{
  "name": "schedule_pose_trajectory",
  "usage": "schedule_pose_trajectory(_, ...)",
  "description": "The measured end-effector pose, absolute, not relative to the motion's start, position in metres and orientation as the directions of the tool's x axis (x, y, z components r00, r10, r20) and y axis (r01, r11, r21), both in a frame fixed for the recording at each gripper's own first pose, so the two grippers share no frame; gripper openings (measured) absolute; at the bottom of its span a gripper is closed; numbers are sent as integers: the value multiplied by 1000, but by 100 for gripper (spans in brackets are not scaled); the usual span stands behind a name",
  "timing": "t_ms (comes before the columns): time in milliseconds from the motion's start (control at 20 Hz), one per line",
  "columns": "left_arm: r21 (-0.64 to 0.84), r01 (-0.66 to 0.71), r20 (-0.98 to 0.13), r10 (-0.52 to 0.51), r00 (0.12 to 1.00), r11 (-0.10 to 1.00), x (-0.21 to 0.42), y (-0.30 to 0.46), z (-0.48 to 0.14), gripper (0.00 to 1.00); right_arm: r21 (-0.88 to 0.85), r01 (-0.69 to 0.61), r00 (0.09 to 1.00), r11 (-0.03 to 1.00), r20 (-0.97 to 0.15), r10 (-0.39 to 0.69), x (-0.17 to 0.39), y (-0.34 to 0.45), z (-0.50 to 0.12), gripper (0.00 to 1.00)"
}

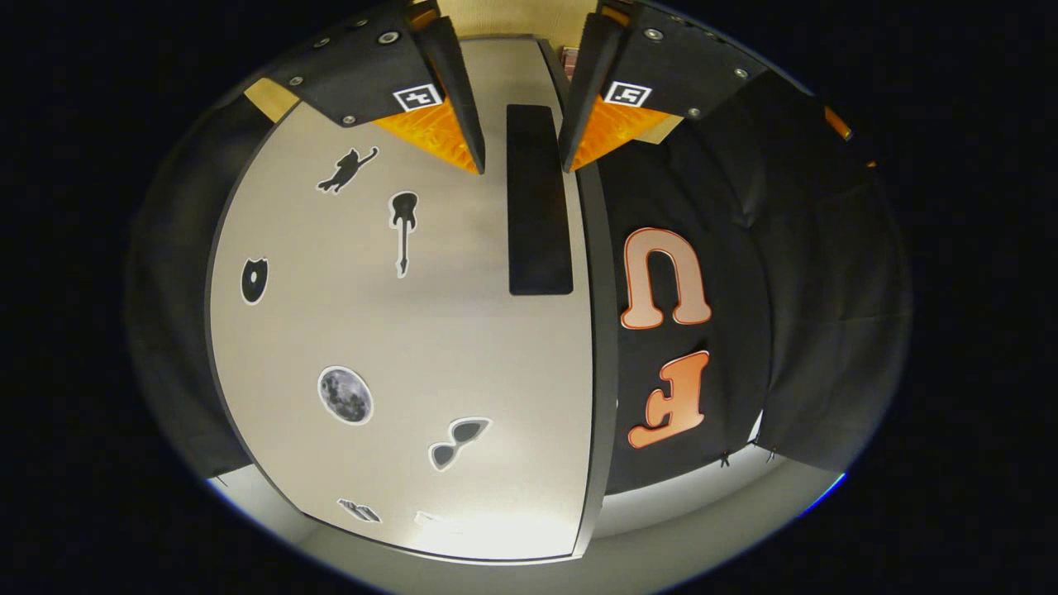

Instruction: Open the cabinet door with the right hand, grasp the bottle in the cabinet with the left hand and place it on the coaster, then close the cabinet door with the right hand.

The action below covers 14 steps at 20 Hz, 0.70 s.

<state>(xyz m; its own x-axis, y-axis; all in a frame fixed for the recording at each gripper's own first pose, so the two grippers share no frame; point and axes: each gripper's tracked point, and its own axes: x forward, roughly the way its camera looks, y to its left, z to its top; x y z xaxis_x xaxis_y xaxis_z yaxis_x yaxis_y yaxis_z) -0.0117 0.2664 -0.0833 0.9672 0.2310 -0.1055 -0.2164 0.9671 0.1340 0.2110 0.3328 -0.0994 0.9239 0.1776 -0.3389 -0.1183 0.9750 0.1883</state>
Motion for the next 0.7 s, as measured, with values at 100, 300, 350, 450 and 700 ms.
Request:
schedule_pose_trajectory(100, 133, -221, -94, 234, 968, 966, -9, 271, -73, 92, 187, -107, 921, 977, -353, 168, 217, 336, -102, 43)
schedule_pose_trajectory(300, 111, -210, -75, 218, 973, 972, -3, 265, -66, 89, 166, -116, 920, 979, -354, 169, 220, 336, -106, 37)
schedule_pose_trajectory(350, 110, -202, -82, 212, 974, 973, -1, 262, -69, 89, 174, -126, 918, 977, -354, 181, 220, 335, -106, 34)
schedule_pose_trajectory(450, 113, -179, -95, 190, 977, 977, 8, 253, -73, 96, 207, -155, 901, 966, -370, 224, 216, 335, -107, 25)
schedule_pose_trajectory(700, 139, -124, -78, 136, 988, 982, 48, 233, -65, 92, 219, -239, 884, 946, -353, 305, 190, 334, -98, 21)
